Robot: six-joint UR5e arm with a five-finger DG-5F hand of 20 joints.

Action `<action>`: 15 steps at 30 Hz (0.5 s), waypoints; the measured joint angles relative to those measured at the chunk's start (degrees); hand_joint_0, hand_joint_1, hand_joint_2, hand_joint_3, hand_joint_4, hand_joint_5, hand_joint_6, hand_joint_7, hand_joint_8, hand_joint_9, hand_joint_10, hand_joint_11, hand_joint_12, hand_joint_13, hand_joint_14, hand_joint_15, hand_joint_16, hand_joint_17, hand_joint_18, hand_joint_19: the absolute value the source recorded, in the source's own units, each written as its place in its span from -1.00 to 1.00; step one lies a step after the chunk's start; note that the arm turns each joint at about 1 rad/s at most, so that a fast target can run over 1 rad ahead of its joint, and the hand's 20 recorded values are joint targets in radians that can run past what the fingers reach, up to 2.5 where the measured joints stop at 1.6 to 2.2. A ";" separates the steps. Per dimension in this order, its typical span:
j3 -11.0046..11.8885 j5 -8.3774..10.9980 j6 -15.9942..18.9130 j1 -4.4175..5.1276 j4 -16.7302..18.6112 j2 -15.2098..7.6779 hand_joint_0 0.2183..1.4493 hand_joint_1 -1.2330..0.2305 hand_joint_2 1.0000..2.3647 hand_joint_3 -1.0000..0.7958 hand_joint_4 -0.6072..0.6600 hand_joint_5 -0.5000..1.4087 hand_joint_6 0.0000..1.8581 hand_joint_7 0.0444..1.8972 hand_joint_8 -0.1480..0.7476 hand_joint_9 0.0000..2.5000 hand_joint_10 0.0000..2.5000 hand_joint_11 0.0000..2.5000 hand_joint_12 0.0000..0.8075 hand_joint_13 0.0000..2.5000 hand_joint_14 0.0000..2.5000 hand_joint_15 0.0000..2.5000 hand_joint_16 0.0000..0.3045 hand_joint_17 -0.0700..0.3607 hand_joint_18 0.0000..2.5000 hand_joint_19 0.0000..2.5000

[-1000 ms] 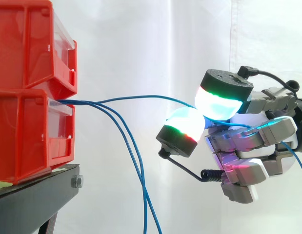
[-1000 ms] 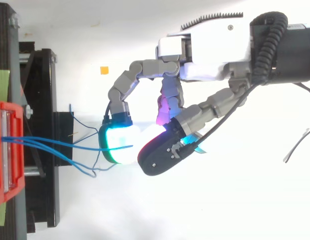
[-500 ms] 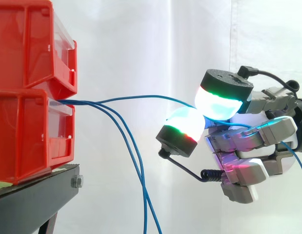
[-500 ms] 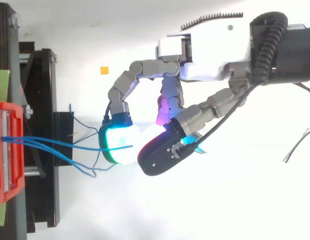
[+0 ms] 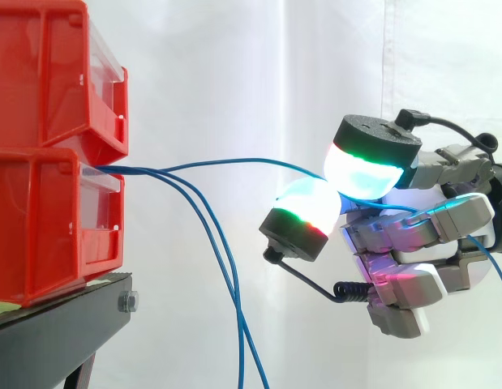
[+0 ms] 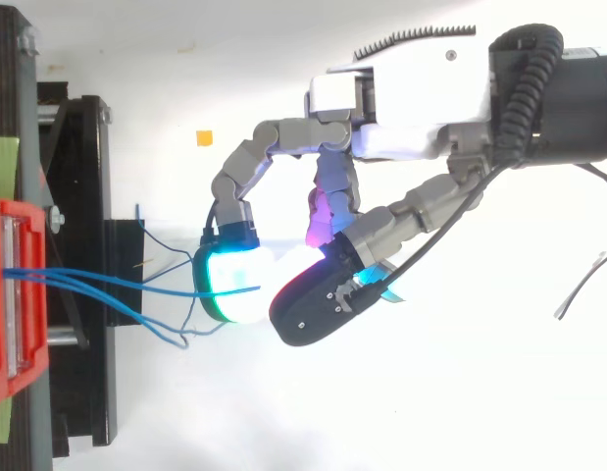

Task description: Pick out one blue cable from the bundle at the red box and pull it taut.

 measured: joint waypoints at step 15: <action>0.00 -0.01 -0.01 -0.04 0.00 0.00 -0.40 -0.53 -0.88 0.04 -0.37 -0.48 -0.03 -0.05 -0.02 0.37 -0.98 -0.34 -0.05 0.04 -0.98 -0.49 -0.59 -0.02 -0.14 -0.53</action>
